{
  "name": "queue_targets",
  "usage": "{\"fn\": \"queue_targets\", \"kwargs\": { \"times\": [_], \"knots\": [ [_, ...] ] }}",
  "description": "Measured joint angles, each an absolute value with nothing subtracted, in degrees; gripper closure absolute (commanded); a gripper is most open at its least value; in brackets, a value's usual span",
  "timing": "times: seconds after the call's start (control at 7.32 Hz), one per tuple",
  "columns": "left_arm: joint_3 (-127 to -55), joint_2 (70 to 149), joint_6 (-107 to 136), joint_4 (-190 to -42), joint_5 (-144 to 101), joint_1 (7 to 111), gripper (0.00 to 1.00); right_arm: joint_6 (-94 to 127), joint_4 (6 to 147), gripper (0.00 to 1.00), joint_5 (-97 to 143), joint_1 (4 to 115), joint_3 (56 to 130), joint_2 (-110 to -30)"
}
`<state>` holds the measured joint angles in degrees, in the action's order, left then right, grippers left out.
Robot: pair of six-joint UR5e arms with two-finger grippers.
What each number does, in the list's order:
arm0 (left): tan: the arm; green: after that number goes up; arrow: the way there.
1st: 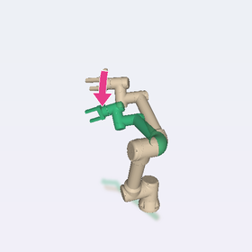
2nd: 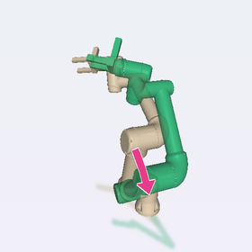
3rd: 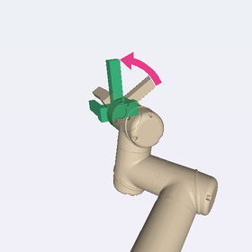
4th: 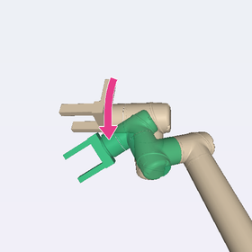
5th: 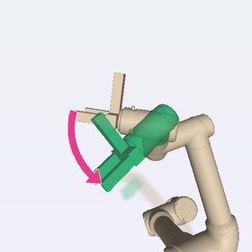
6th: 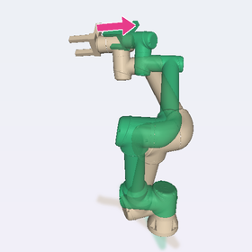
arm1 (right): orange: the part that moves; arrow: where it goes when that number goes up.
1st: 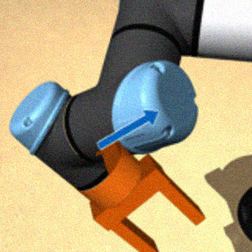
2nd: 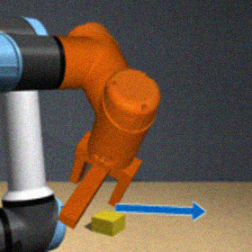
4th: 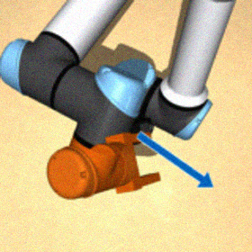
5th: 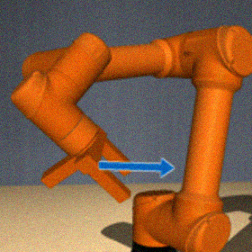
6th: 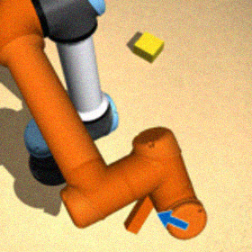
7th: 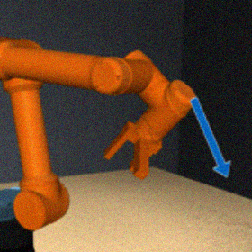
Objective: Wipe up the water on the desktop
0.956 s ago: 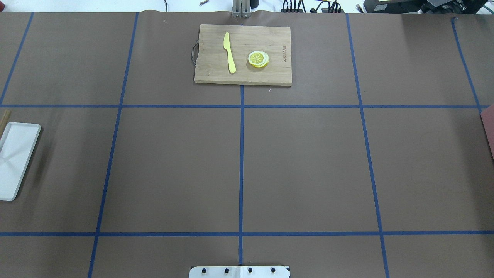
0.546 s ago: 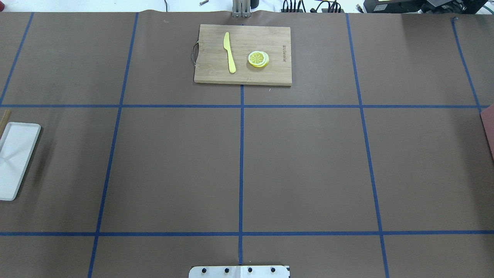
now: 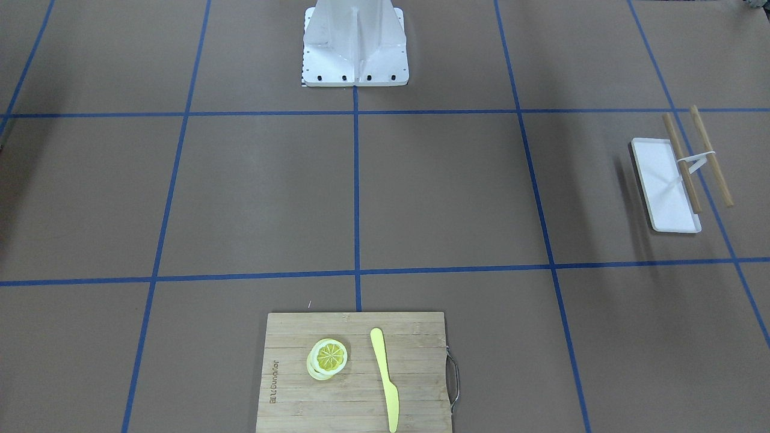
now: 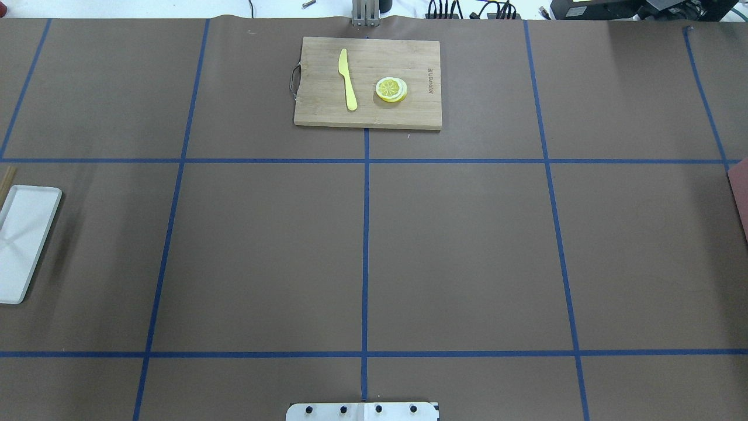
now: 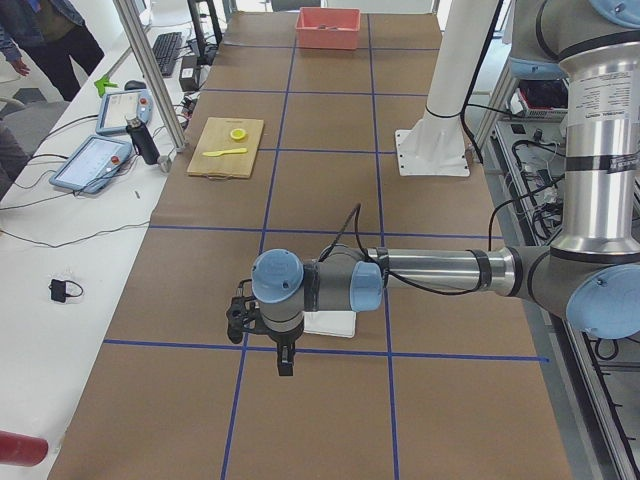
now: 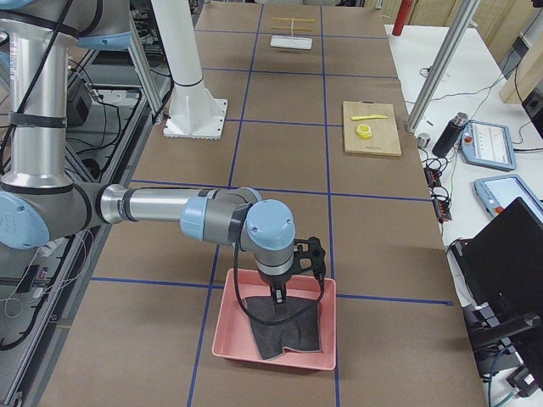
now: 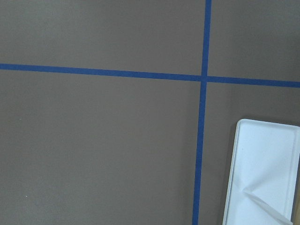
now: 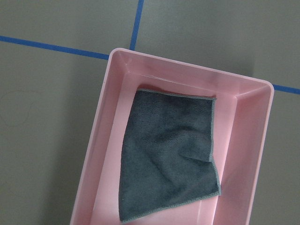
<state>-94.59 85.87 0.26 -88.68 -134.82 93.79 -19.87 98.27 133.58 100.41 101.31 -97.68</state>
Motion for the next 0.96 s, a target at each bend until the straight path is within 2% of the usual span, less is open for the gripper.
{"fn": "queue_targets", "kwargs": {
  "times": [0.55, 0.96],
  "knots": [
    [-94.65, 85.80, 0.26, -88.68, -134.82, 93.78, 0.01, -12.15, 86.65, 0.00, 129.12, 96.38, 94.13, -98.17],
    [-94.66, 85.78, 0.26, -88.68, -134.82, 93.78, 0.01, -4.85, 84.28, 0.00, 128.61, 94.04, 92.16, -97.70]
  ]
}}
